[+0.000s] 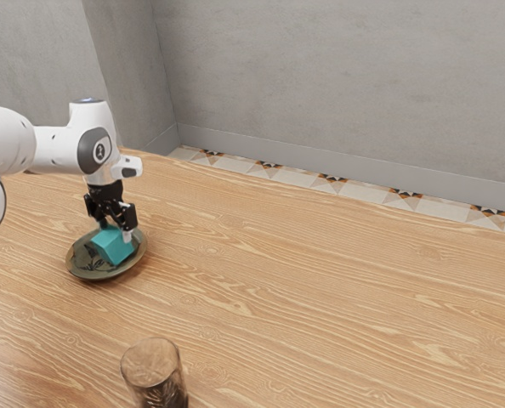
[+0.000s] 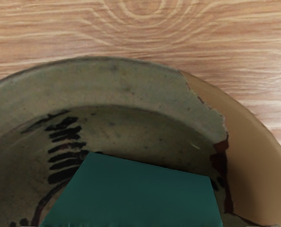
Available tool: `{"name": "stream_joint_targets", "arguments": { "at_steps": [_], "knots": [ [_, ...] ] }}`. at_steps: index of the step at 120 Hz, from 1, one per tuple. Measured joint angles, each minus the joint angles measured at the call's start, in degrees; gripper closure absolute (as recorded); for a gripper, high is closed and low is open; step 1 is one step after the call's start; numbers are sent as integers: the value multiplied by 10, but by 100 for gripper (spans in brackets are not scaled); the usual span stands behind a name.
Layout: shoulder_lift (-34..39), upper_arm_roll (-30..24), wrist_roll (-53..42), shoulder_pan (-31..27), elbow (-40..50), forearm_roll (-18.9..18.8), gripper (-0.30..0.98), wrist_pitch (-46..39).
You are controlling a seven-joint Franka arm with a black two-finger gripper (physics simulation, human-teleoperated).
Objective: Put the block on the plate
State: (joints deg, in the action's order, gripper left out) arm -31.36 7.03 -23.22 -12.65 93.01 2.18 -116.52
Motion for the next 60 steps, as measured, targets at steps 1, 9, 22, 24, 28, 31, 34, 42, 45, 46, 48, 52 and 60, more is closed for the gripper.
{"name": "stream_joint_targets", "arguments": {
  "at_steps": [1, 9, 22, 24, 28, 31, 34, 42, 45, 46, 48, 52, 60],
  "knots": [
    [1, 0, -1, 0, 0, 0, 13, 0],
    [9, 0, -4, 1, 1, 1, 9, 0],
    [49, -1, -11, 5, 23, 2, 6, 3],
    [56, -1, -11, 7, 28, 2, 5, 3],
    [74, -3, -13, 12, 41, 2, 4, 4],
    [87, -3, -14, 17, 48, 1, 4, 8],
    [98, -4, -16, 23, 52, 0, 3, 12],
    [121, -4, -23, 50, 57, -2, 3, 26],
    [129, -4, -27, 62, 58, -2, 2, 33],
    [132, -4, -29, 66, 58, -3, 2, 35],
    [138, -4, -32, 74, 58, -3, 2, 38],
    [149, -4, -39, 91, 59, -3, 2, 47],
    [169, -4, -55, 123, 58, -5, 1, 63]
  ]
}}
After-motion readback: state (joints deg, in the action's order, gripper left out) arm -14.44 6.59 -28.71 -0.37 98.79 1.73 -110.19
